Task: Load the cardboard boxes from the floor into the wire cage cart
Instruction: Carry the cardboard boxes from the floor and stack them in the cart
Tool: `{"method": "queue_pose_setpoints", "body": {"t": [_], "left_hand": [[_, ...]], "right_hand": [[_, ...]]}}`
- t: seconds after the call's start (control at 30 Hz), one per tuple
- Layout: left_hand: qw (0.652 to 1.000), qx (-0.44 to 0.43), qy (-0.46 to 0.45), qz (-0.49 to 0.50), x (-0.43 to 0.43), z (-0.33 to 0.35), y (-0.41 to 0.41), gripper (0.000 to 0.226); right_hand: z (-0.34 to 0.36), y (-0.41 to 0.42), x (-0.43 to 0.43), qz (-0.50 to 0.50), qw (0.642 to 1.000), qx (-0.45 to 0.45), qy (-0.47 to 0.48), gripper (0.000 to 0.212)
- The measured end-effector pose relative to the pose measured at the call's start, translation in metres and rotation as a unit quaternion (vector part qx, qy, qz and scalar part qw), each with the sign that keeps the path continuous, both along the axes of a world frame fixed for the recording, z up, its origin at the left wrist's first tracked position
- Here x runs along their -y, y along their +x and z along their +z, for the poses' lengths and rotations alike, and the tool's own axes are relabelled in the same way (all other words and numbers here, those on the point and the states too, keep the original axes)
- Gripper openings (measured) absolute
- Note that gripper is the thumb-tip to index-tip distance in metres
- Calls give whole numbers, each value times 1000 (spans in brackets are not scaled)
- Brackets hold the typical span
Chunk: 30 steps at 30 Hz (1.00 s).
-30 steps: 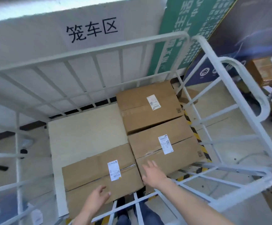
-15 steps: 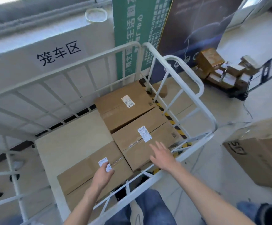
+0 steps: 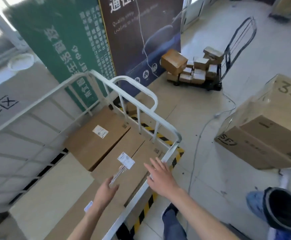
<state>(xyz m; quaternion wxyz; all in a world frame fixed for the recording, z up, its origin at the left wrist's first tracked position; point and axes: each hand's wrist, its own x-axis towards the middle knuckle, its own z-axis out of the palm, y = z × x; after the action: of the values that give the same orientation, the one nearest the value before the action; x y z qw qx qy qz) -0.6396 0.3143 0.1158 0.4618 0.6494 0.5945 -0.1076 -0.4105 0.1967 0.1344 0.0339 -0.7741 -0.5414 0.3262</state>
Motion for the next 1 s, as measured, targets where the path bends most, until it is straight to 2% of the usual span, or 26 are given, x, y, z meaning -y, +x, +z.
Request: {"method": "queue_pose_setpoints", "body": {"t": [0.17,0.27,0.33,0.47,0.53,0.63,0.77,1.0], "left_hand": [[999,18,39,-20,10,31,132,55],[992,73,81,-55,17,59,234,56],[982,111,96,-118,40,78,331,59],[966,120,132,-185,57,90,398,61],[953,129,118,-247,81,86,459,61],[930,161,98,-315,113,84,534,61],[925,158,50,-340,148,63,616,61],[879,168,40,-444,198,32,765,59]], "right_hand": [[13,103,38,-67,997,-12,38,56],[26,185,60,-110,993,7,47,59],[38,257,99,-182,981,26,53,60],[54,306,123,-239,968,41,69,59],[62,350,159,-319,944,45,72,60],[66,407,203,-384,919,61,69,62],[56,458,241,-434,899,39,36,62],[38,559,263,-496,868,14,7,62]]}}
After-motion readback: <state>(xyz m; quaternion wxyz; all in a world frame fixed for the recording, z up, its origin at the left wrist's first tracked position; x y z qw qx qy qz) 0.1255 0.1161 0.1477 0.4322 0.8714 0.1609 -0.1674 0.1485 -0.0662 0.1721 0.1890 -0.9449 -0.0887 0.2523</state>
